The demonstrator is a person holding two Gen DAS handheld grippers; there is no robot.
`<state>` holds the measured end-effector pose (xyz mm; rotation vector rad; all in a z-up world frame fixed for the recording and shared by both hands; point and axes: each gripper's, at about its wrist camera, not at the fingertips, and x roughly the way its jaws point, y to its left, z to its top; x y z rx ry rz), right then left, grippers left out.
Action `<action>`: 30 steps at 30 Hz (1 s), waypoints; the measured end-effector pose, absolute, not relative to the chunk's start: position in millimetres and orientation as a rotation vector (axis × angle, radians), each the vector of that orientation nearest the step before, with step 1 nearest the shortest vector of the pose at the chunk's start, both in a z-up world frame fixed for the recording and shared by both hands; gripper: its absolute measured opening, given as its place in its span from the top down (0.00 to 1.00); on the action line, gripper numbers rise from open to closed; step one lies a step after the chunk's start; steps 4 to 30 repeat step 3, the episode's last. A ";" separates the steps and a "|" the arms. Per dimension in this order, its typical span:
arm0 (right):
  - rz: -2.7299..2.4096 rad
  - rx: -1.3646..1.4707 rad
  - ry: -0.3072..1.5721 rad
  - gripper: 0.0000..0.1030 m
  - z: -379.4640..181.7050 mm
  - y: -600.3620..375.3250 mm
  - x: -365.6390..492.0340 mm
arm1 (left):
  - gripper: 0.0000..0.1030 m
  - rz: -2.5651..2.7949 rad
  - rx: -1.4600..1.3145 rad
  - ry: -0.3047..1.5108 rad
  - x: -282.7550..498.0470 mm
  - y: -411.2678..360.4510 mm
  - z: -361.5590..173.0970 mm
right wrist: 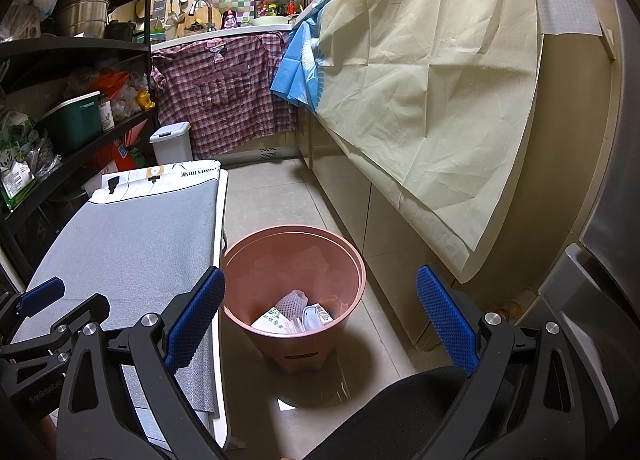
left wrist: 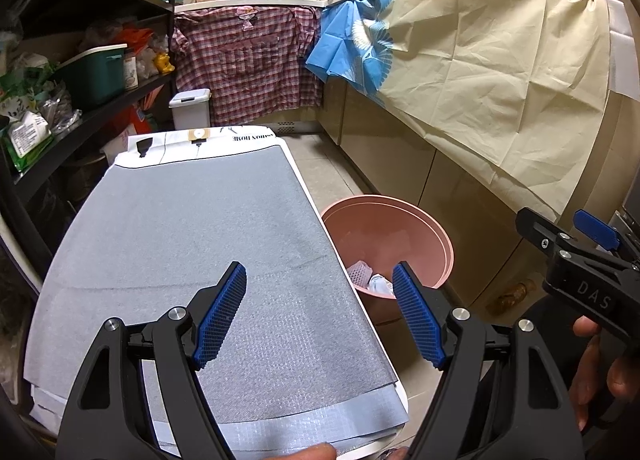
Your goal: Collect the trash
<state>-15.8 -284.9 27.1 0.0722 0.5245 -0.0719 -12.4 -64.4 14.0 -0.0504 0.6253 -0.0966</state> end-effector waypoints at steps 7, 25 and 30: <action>-0.071 0.071 0.524 0.08 27.0 -285.1 -15.7 | 0.29 -0.098 -0.052 0.625 -12.6 -64.5 14.0; -0.071 0.071 0.524 0.08 27.0 -285.1 -15.7 | 0.29 -0.098 -0.052 0.625 -12.6 -64.5 14.0; -0.071 0.071 0.524 0.08 27.0 -285.1 -15.7 | 0.29 -0.098 -0.052 0.625 -12.6 -64.5 14.0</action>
